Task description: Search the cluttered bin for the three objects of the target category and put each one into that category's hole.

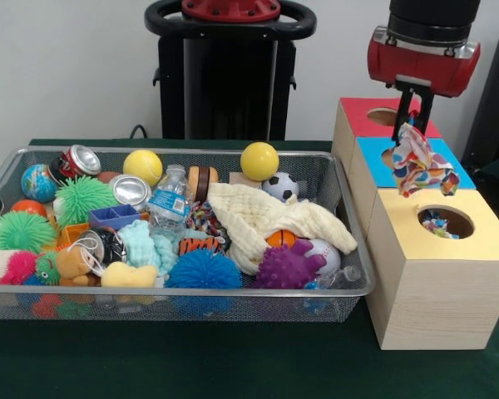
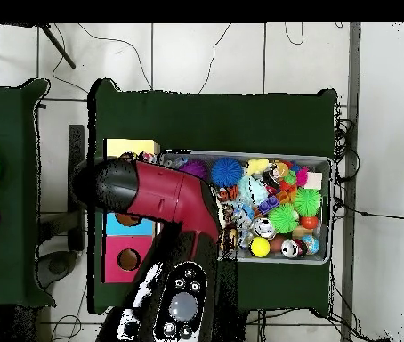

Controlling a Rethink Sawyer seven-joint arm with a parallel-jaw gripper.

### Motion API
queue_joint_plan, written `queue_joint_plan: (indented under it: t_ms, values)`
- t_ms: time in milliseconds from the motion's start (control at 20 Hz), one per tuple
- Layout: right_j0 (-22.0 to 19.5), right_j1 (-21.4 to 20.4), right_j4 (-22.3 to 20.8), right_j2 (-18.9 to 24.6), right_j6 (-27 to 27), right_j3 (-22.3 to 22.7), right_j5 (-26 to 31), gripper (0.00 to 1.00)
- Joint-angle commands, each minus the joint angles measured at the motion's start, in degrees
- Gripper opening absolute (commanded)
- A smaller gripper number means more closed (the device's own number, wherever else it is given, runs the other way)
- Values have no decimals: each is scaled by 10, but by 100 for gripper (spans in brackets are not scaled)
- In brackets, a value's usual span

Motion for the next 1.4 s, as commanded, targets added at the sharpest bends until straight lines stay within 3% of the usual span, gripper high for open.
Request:
queue_joint_plan:
  t_ms: [50, 1050, 1400]
  values:
    - [-16, 52, 18, 26, 143, -13, 2, 0]
    - [4, 86, 38, 16, 172, -31, -22, 0]
    - [20, 94, 50, 2, 182, -50, -6, 0]
